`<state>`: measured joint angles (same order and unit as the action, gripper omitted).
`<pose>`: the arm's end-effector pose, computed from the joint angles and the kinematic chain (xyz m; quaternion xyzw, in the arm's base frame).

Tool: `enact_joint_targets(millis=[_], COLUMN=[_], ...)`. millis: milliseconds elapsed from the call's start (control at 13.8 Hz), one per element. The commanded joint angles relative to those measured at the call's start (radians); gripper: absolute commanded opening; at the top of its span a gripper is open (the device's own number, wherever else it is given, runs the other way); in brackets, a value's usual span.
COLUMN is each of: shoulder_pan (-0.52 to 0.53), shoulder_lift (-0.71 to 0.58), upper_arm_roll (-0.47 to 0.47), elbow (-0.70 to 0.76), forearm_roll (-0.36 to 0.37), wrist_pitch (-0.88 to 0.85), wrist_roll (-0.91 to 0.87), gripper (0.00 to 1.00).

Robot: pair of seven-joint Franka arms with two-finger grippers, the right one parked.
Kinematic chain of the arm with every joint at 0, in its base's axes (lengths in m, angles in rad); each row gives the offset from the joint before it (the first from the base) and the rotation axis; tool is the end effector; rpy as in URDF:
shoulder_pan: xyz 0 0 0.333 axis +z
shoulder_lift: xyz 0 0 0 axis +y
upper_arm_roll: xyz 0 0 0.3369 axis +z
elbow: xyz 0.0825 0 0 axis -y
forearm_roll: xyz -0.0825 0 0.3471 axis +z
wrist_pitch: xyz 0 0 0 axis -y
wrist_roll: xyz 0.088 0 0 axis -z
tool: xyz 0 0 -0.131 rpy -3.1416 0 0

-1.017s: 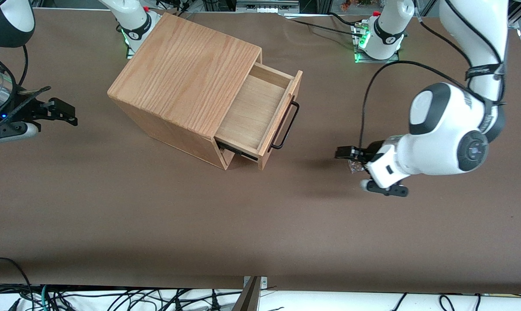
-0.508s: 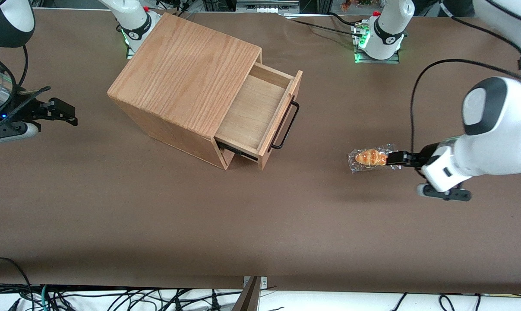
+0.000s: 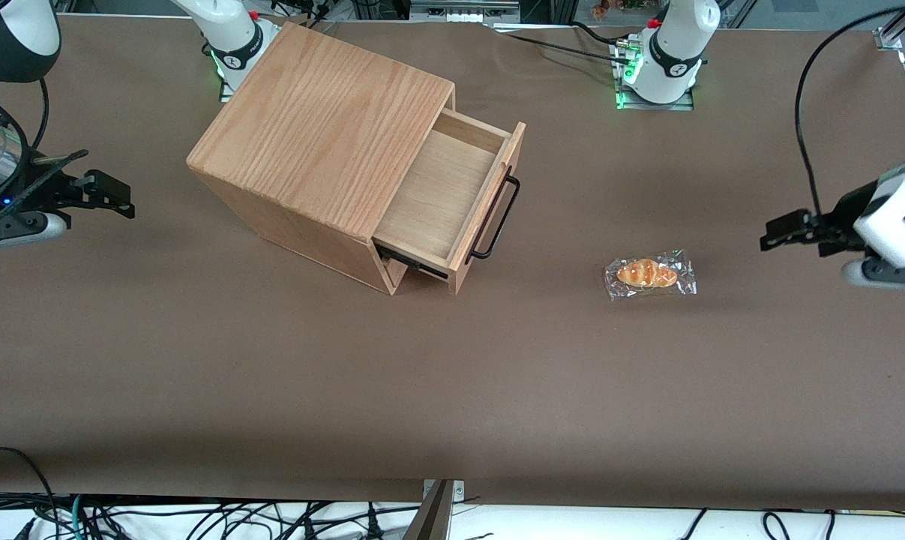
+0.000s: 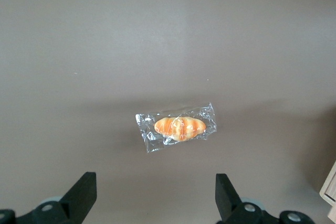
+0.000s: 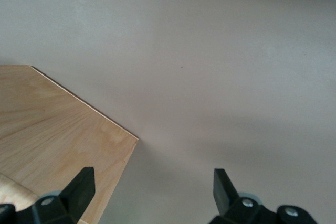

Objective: Open top drawer with left arm

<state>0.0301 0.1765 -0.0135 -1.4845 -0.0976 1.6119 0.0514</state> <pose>0.5751 -0.0022 0.5666 0.9984 -0.0141 -0.0228 0.0507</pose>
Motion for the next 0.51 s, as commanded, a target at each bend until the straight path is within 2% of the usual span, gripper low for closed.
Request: enact_joint_targets(millis=[0, 363, 436], shoulder_pan=[-0.006, -0.009, -0.006], shoulder_lift=[-0.130, -0.181, -0.183], upper_arm_roll=[-0.006, -0.009, -0.009], elbow=[-0.088, -0.131, -0.132], forearm_roll=[0.030, 0.035, 0.064], wrist_pitch=[0.013, -0.086, -0.078], wrist_roll=[0.016, 0.021, 0.025], gripper=[1.00, 1.00, 1.00])
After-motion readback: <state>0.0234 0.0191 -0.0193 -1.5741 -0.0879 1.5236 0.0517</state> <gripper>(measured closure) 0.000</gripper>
